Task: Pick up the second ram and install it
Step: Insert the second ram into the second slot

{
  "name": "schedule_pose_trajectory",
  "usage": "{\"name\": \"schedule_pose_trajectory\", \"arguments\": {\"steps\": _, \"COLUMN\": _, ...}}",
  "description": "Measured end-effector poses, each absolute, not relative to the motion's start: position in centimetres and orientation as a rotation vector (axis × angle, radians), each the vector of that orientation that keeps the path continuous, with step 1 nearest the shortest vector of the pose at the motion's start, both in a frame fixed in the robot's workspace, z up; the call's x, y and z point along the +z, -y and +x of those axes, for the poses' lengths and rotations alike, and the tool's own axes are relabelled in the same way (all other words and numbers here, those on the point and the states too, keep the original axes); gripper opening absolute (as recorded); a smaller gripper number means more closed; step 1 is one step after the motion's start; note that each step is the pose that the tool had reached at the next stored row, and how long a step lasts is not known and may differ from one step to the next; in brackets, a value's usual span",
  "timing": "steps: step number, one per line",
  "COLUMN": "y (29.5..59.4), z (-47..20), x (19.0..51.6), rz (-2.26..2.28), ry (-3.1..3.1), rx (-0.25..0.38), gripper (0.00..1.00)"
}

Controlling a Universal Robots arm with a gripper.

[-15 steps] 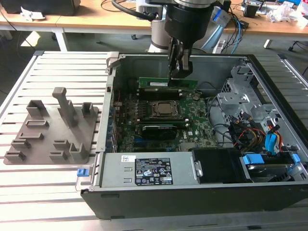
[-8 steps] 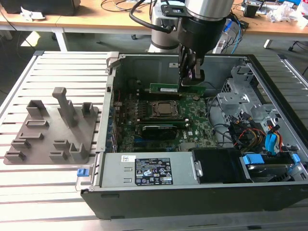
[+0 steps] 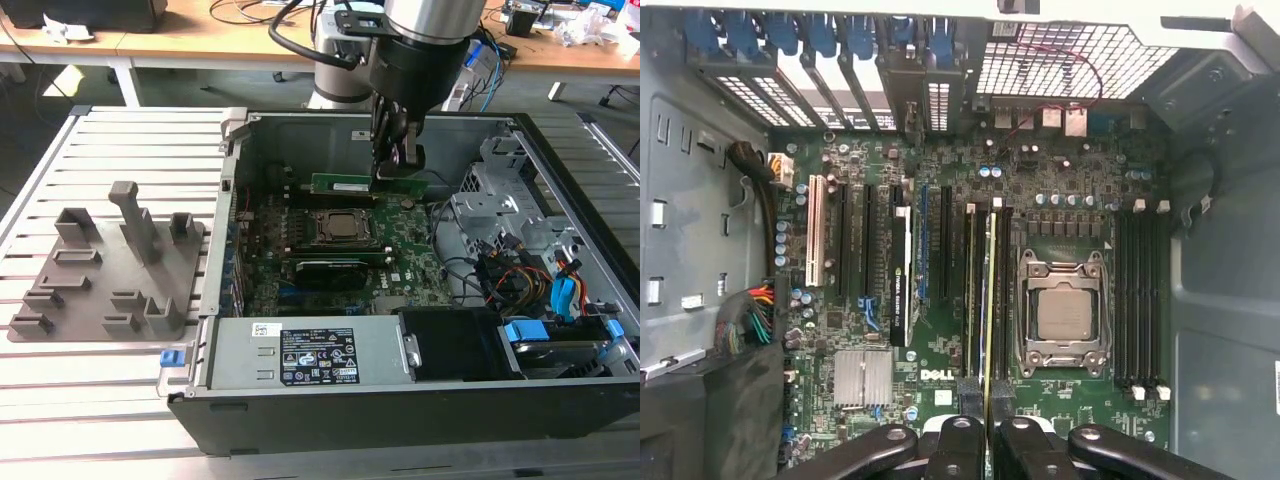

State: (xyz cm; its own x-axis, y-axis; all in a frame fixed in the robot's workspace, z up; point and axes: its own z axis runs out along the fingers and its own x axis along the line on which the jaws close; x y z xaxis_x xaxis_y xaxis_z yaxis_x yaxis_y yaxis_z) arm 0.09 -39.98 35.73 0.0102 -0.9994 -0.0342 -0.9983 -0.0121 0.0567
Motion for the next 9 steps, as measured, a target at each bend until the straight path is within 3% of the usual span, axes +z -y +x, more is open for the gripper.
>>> {"name": "schedule_pose_trajectory", "arguments": {"steps": 9, "y": 40.0, "z": 0.1, "x": 33.9, "rz": 2.221, "ry": 2.197, "rx": -0.101, "gripper": 0.14}}
